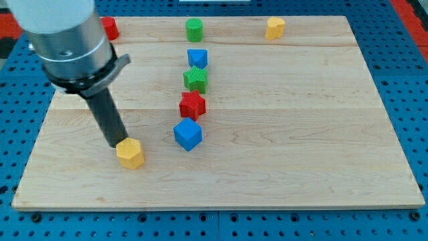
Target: Push the yellow hexagon to the bottom of the blue cube
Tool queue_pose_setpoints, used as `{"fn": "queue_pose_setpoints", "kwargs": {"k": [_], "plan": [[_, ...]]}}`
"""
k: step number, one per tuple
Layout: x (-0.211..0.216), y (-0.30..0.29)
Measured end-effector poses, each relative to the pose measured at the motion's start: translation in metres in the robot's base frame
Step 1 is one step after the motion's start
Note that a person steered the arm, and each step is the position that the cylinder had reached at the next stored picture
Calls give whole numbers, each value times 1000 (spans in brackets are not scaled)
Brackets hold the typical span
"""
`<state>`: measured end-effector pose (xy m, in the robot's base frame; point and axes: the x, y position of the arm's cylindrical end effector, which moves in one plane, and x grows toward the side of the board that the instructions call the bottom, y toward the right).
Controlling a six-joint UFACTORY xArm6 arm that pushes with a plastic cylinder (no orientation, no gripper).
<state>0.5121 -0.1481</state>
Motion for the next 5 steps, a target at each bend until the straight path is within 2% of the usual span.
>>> {"fn": "queue_pose_setpoints", "kwargs": {"k": [1, 2, 3, 4, 5], "plan": [[36, 1], [42, 9], [42, -38], [55, -28], [60, 15]]}}
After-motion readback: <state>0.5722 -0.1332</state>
